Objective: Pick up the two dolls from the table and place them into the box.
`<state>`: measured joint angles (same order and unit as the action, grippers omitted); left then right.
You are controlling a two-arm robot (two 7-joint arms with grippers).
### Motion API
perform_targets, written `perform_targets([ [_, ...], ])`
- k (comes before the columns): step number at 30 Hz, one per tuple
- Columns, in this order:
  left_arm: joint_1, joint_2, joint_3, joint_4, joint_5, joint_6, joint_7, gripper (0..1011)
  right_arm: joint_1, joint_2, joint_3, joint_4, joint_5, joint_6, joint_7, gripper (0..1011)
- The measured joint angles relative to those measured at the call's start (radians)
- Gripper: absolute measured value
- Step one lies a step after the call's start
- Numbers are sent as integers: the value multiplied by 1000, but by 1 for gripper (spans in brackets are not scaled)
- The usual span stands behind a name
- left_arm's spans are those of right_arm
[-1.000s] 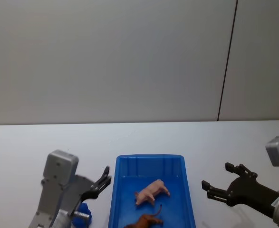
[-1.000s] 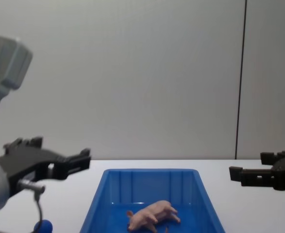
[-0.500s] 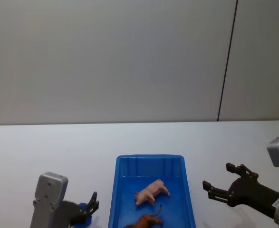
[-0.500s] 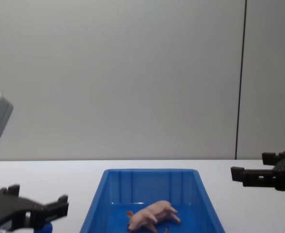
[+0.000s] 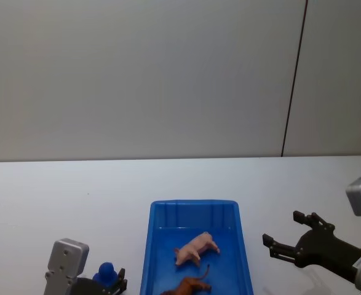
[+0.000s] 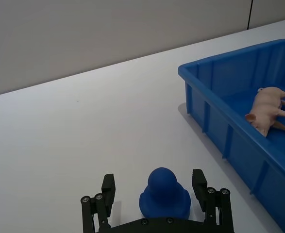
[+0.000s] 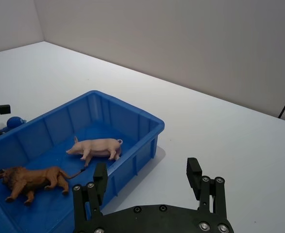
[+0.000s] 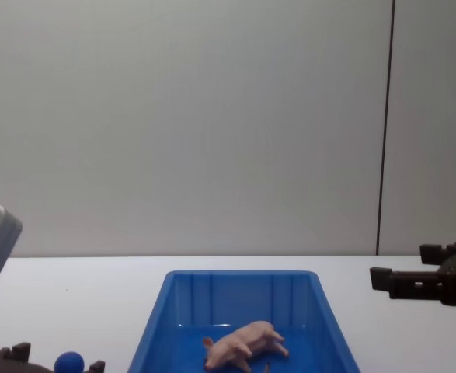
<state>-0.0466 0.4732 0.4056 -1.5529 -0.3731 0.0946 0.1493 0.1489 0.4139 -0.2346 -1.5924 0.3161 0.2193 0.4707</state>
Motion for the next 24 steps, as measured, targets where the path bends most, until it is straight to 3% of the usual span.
perform_targets([
  [6, -8, -8, -1, 30, 7, -2, -28, 981, 0, 0, 0, 0, 0, 0, 0, 1001],
  [18, -20, -18, -7, 58, 23, -1, -67, 602, 0, 0, 0, 0, 0, 0, 0, 1001],
  [24, -23, -18, -13, 58, 29, 0, -80, 543, 0, 0, 0, 0, 0, 0, 0, 1001],
])
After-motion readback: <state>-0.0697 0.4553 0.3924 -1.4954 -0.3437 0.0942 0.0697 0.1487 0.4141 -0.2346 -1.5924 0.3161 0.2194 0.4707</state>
